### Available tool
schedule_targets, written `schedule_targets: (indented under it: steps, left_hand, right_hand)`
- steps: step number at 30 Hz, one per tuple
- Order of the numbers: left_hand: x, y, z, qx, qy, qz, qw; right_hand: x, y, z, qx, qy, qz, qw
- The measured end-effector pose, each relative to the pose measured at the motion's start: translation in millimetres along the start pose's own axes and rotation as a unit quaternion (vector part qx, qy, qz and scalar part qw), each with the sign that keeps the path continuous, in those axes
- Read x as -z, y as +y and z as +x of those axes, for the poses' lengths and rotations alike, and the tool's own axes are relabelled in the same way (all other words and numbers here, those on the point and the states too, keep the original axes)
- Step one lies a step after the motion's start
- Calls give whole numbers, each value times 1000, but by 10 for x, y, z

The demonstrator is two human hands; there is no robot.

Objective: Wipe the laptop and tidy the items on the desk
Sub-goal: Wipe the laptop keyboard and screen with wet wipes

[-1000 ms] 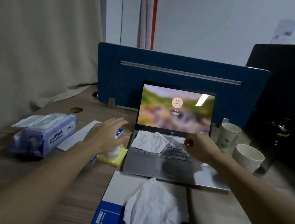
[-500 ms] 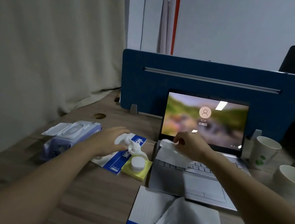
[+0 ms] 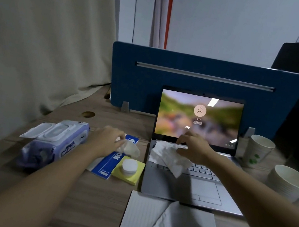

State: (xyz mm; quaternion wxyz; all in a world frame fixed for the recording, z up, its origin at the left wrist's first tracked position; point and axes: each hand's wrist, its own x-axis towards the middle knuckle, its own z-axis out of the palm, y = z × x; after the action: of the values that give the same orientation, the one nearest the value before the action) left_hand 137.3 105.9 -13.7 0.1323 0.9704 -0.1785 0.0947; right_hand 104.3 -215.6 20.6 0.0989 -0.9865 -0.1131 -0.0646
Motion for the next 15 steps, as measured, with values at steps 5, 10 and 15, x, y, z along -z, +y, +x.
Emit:
schedule_targets:
  steps: [5, 10, 15]
  left_hand:
    - [159, 112, 7, 21, 30, -33, 999]
    - [309, 342, -97, -2, 59, -51, 997]
    - [424, 636, -298, -38, 76, -72, 994]
  right_hand:
    - [36, 39, -75, -16, 0, -3, 1000]
    - [114, -38, -213, -10, 2, 5, 1000]
    - [276, -112, -483, -2, 5, 10, 1000]
